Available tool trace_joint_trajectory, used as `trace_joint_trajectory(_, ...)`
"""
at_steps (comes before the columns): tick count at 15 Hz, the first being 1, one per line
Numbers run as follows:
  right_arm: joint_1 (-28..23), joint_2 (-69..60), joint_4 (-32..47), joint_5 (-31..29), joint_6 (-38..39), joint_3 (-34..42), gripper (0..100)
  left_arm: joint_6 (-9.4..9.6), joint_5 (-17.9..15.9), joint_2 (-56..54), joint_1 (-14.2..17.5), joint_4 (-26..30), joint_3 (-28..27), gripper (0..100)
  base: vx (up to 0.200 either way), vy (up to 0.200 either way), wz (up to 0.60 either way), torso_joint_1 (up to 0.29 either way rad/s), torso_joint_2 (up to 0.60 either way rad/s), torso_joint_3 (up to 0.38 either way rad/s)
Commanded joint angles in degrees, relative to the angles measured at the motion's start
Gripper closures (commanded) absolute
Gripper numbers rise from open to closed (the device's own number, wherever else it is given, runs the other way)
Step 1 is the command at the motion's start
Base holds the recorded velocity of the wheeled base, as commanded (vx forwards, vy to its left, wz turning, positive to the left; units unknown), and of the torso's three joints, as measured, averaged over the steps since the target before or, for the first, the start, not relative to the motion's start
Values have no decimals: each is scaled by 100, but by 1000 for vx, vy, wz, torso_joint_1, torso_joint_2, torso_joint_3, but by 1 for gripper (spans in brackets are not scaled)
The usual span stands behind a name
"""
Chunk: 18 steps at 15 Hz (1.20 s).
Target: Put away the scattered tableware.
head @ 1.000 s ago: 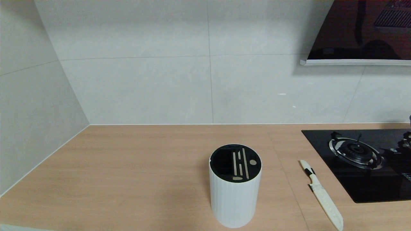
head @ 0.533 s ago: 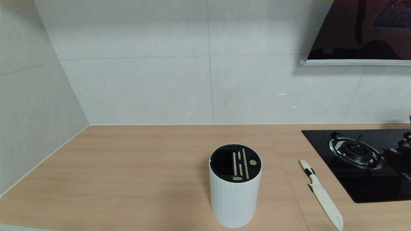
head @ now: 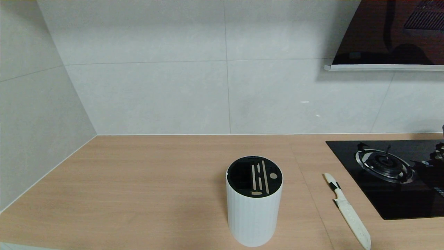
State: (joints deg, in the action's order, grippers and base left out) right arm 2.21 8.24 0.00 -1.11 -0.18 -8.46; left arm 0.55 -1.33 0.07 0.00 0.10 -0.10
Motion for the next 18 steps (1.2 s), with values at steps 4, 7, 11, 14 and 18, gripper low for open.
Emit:
trace_joint_trajectory(4,192,2410,-53,181,27,-622,0,7,1,1,0,-1,1,0,0,0,0,0,0,0)
trace_joint_trajectory(7,351,3922,-396,181,18,-771,0,7,1,1,0,-1,1,0,0,0,0,0,0,0)
trace_joint_trajectory(11,456,5864,-1556,172,27,-718,0,7,1,1,0,-1,1,0,0,0,0,0,0,0)
trace_joint_trajectory(14,447,7376,-2672,120,27,-657,0,-2,1,1,0,-1,1,0,0,0,0,0,0,0)
trace_joint_trajectory(18,447,8835,-3955,93,36,-657,0,7,1,1,0,-1,1,0,0,0,0,0,0,0)
